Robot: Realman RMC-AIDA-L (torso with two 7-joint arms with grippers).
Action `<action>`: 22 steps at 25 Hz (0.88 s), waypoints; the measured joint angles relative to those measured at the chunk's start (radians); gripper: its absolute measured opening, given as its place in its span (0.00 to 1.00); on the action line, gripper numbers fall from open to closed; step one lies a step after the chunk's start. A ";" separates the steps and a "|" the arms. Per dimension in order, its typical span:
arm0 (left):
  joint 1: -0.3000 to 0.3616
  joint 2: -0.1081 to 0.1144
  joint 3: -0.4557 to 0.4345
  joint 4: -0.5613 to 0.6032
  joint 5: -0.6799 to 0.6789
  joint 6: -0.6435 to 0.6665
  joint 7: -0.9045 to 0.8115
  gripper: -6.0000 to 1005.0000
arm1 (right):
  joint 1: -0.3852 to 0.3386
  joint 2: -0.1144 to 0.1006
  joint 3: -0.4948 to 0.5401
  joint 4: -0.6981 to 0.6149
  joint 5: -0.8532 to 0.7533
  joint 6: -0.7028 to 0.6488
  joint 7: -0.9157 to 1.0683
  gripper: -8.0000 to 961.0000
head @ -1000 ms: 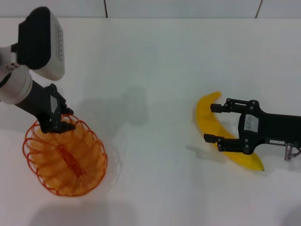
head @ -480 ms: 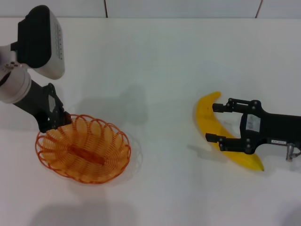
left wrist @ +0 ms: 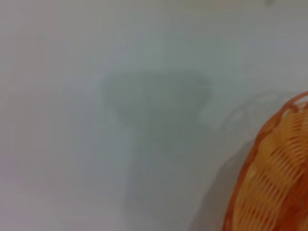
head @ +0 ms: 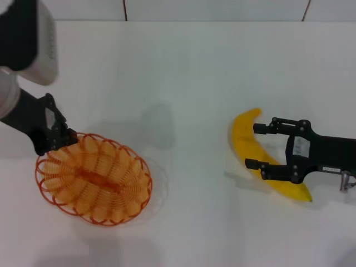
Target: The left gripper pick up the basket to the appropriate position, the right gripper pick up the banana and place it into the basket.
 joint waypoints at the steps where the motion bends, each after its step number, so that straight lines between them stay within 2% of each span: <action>1: 0.011 0.000 -0.020 0.036 -0.023 0.030 -0.006 0.07 | -0.002 0.000 0.000 -0.002 0.000 0.000 0.000 0.75; 3: 0.020 0.000 -0.037 0.059 -0.044 0.053 -0.012 0.07 | -0.005 0.001 0.001 -0.003 0.000 0.000 0.000 0.75; 5: 0.041 0.000 -0.087 0.113 -0.124 0.095 -0.053 0.07 | -0.006 0.001 0.002 -0.003 0.000 0.000 0.000 0.75; 9: 0.066 -0.003 -0.088 0.120 -0.157 0.022 -0.176 0.06 | -0.006 0.001 0.003 -0.001 0.004 0.007 0.001 0.75; 12: 0.053 -0.005 -0.057 0.038 -0.158 -0.035 -0.282 0.06 | -0.001 0.001 0.004 0.002 0.017 0.007 0.001 0.74; 15: 0.007 -0.004 -0.030 -0.090 -0.161 -0.074 -0.348 0.06 | 0.005 0.002 0.004 0.003 0.025 0.002 0.001 0.74; 20: -0.090 -0.008 -0.023 -0.301 -0.227 -0.134 -0.375 0.05 | 0.016 0.003 0.004 0.003 0.025 0.001 0.002 0.74; 22: -0.110 -0.008 -0.022 -0.345 -0.259 -0.152 -0.377 0.05 | 0.018 0.004 0.004 0.003 0.025 0.001 0.003 0.74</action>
